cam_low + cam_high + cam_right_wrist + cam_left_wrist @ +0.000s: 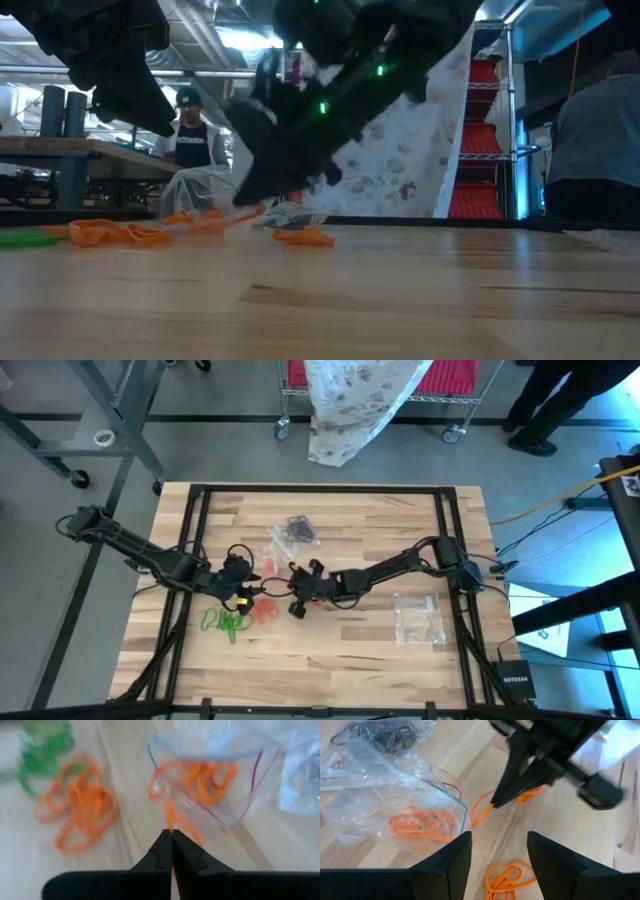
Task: Sort rubber bands
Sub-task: Put the orange rubber band into the transparent zip bag
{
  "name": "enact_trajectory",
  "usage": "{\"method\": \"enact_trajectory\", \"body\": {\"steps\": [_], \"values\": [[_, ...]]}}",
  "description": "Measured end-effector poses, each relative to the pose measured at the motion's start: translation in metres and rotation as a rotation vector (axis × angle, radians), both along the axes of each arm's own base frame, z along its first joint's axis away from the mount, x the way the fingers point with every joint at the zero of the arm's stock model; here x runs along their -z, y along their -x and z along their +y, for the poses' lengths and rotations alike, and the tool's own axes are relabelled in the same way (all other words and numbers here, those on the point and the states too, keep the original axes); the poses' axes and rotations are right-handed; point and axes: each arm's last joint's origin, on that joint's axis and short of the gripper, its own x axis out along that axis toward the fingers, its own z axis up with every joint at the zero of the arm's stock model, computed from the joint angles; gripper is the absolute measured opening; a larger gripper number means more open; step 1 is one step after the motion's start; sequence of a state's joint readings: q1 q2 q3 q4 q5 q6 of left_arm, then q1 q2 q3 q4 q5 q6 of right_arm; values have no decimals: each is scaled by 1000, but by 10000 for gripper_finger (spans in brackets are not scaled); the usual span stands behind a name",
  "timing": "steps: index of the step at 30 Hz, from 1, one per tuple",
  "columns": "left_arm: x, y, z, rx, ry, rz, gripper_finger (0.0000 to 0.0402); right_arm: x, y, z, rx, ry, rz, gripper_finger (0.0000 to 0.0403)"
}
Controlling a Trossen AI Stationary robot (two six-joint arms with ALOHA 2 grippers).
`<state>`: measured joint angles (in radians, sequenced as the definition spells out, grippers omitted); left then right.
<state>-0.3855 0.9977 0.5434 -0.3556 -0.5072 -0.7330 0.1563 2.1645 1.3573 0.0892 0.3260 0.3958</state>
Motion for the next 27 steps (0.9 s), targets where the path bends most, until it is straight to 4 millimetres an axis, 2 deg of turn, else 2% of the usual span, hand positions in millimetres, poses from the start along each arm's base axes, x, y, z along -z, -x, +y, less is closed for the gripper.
{"method": "enact_trajectory", "body": {"steps": [3,15,21,27], "values": [[0,0,0,0,0,0,184,-9,0,1,48,-16,-38,3],[0,0,0,-10,-9,-5,184,-15,-5,-4,112,-22,-131,2],[-1,0,2,-42,-29,-15,184,-10,-13,-10,117,-43,-208,2],[-2,-2,9,-173,-45,-68,184,0,-13,-12,136,-4,-187,2]]}}
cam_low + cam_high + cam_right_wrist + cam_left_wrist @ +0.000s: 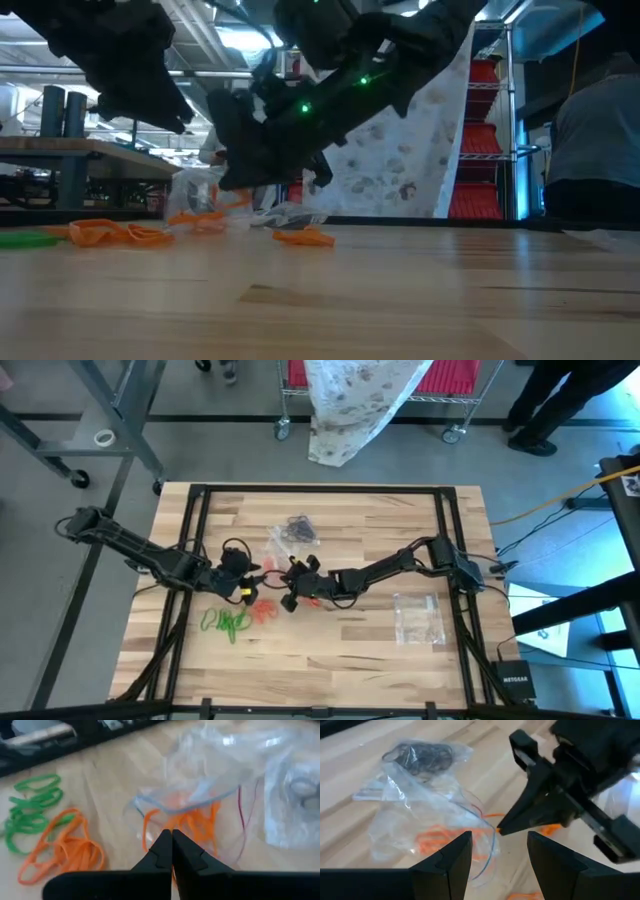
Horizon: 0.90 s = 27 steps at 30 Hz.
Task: Sort rubber bands
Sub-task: Put the orange rubber band into the transparent zip bag
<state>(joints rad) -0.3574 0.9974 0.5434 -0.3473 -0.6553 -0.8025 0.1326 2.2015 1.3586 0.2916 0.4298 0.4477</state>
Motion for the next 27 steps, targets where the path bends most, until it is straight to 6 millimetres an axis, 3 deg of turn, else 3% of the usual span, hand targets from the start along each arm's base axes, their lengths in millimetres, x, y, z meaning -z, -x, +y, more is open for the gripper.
{"method": "enact_trajectory", "body": {"steps": [8,13,19,27], "values": [[3,0,14,-63,-27,53,184,3,-4,-4,-184,207,53,2],[6,1,30,-134,-25,110,184,3,-4,-13,-212,352,109,2],[11,-4,50,-63,87,179,184,2,-6,-27,-281,501,161,2],[14,-16,58,10,176,152,184,2,-7,-33,-379,489,141,2]]}}
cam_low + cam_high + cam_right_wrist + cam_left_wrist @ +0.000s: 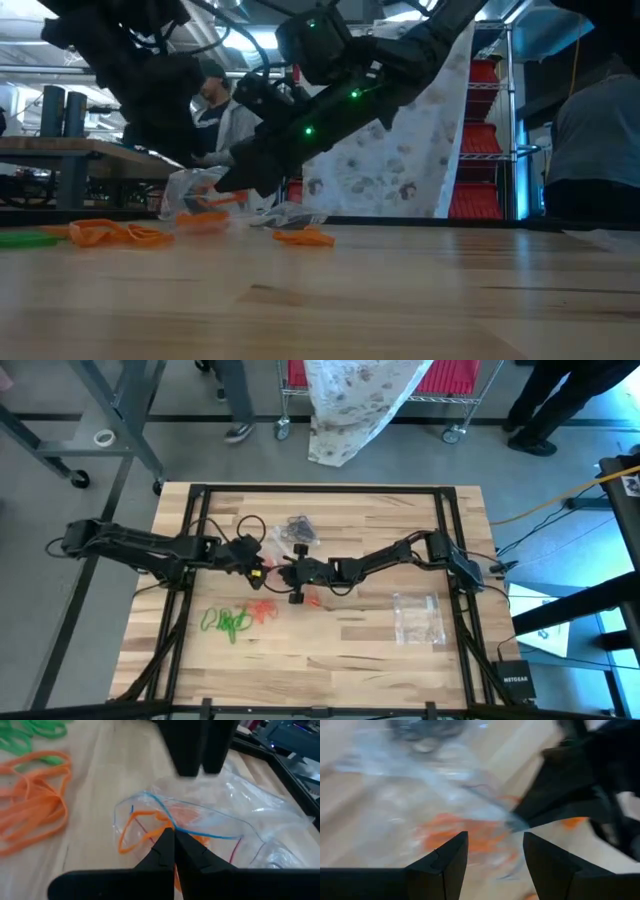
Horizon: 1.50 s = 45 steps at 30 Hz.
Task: Sort rubber bands
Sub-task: Put the orange rubber band into the transparent zip bag
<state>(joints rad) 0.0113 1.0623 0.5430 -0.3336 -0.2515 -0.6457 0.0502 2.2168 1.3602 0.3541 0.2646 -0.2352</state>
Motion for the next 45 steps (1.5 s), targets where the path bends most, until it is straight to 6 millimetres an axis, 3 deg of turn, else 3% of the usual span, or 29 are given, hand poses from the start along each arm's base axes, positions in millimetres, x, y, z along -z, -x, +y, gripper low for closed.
{"method": "enact_trajectory", "body": {"steps": [13,20,26,32,36,40,45], "values": [[-1,-10,-6,62,56,-75,184,-6,-3,-5,101,-181,-111,13],[-4,-12,-8,70,55,-114,184,-8,-1,-4,113,-259,-103,124],[-12,-7,-16,119,52,-150,184,-29,9,-4,117,-249,-12,184],[-16,-2,-23,152,45,-151,184,-50,25,-3,104,-289,99,188],[-11,1,-29,165,58,-99,184,-56,38,9,83,-335,219,182],[-9,0,-38,204,67,-93,184,-56,45,31,62,-303,270,182],[-6,-3,-51,201,65,-106,184,-41,35,47,81,-251,197,182]]}}
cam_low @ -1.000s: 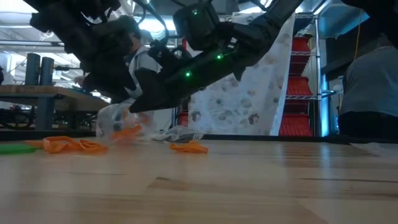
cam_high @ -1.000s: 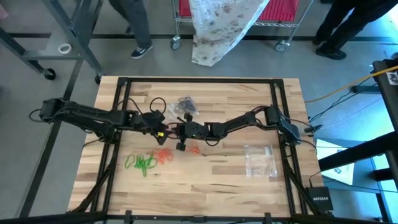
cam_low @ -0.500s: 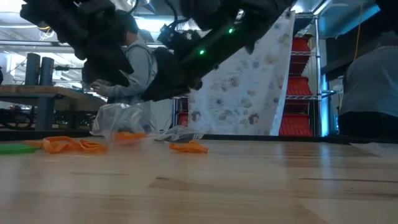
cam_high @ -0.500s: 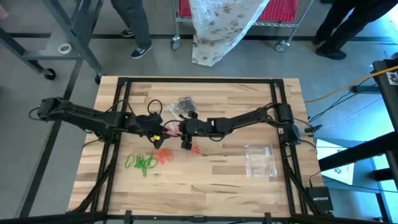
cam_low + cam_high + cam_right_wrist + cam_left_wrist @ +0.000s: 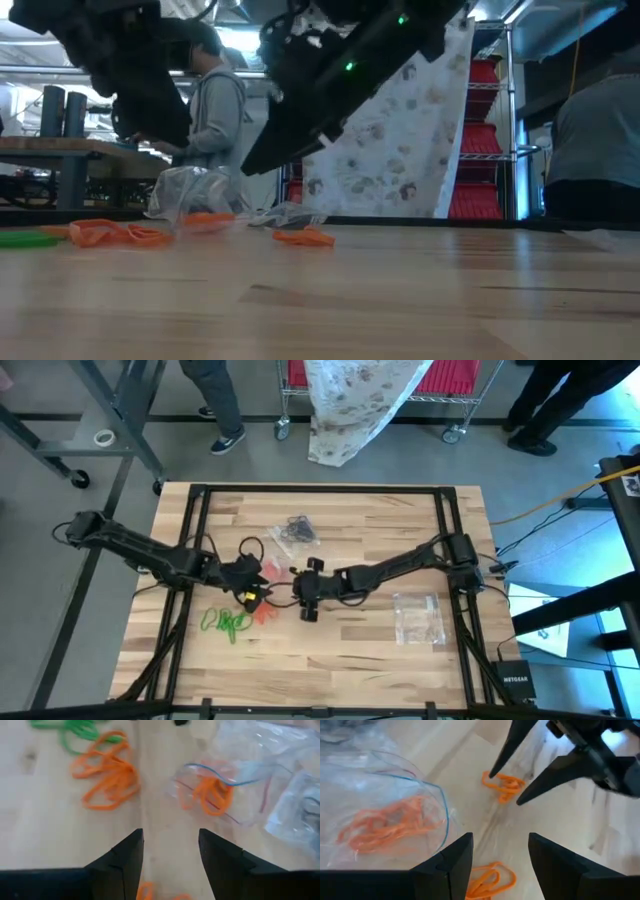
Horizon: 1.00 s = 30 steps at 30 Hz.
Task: Sort rubber bands
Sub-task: Put the orange rubber band into the transparent zip bag
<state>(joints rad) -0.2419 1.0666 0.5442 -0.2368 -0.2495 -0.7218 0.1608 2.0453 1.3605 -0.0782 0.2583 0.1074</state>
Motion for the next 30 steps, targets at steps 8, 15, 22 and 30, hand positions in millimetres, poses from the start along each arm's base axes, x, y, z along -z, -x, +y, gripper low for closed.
{"method": "enact_trajectory", "body": {"steps": [8,15,22,30], "values": [[11,-8,-30,-60,-213,24,184,18,-4,0,104,-4,0,182],[10,-35,-51,-97,-526,38,184,29,-4,-1,153,22,18,182],[41,-42,-49,-186,-625,172,184,34,-1,-4,222,68,48,182],[53,-49,-37,-252,-598,213,184,34,-1,-4,231,68,50,182]]}}
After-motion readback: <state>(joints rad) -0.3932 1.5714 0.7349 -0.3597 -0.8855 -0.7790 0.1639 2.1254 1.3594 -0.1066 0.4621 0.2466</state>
